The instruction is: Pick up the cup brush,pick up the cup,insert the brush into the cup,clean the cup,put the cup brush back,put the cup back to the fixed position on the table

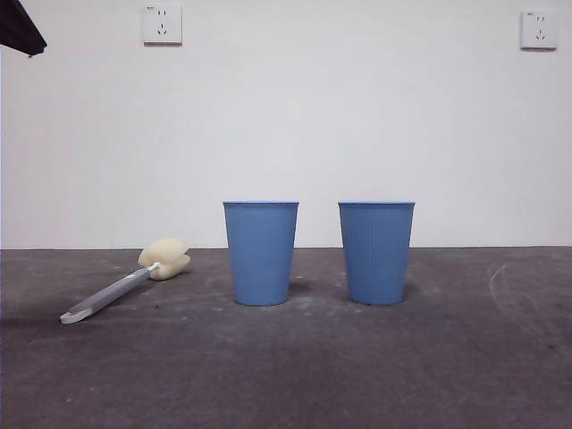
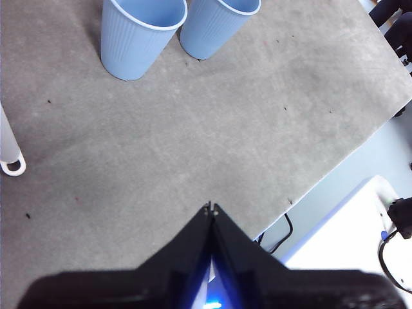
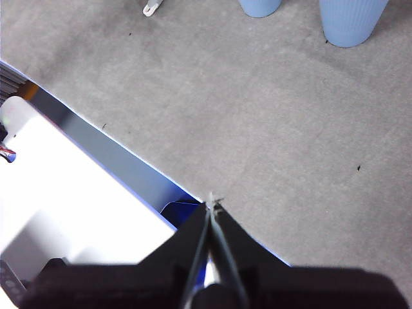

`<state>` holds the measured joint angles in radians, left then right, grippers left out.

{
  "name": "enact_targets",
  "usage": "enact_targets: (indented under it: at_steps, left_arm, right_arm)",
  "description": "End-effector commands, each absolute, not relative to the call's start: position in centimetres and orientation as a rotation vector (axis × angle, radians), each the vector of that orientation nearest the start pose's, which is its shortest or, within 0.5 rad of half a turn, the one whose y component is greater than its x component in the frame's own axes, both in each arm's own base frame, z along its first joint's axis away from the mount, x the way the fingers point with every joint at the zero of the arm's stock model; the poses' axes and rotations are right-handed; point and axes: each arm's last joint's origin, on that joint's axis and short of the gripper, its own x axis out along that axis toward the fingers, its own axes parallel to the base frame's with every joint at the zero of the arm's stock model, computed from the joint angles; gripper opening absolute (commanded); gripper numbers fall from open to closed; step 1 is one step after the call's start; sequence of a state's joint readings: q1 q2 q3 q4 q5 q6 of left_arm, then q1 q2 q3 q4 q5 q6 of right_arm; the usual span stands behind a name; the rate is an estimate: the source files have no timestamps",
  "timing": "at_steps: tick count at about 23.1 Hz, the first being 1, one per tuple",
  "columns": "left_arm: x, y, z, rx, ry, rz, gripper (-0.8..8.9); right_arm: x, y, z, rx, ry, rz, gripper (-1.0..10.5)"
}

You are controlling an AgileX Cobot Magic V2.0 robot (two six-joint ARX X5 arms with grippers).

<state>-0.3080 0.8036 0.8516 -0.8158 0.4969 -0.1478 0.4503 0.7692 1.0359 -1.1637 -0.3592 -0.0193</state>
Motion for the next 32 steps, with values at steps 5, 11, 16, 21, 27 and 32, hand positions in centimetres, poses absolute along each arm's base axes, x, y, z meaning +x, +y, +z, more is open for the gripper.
enact_targets:
  at_steps: [5,11,16,21,27,32]
  left_arm:
    - [13.5,-5.8,29.9,-0.191,0.838,-0.714,-0.04]
    - [13.5,-5.8,29.8,-0.191,0.839,-0.713,-0.04]
    - [13.7,-5.8,29.9,-0.154,0.816,-0.719,-0.04]
    - [14.5,-6.0,31.0,0.054,0.582,-0.712,-0.04]
    - [14.6,-4.6,34.5,0.269,0.124,-0.544,-0.04]
    - [13.5,-2.7,34.4,0.292,-0.055,-0.399,-0.04]
  right_arm:
    - [9.5,5.7,33.6,-0.069,0.905,0.769,0.0]
    - [9.5,5.7,33.6,-0.069,0.905,0.769,0.0]
    - [9.5,5.7,33.6,-0.069,0.905,0.769,0.0]
    - [9.5,5.7,33.6,-0.069,0.905,0.769,0.0]
    - [9.5,5.7,33.6,-0.069,0.905,0.769,0.0]
    - [9.5,5.7,33.6,-0.069,0.905,0.769,0.0]
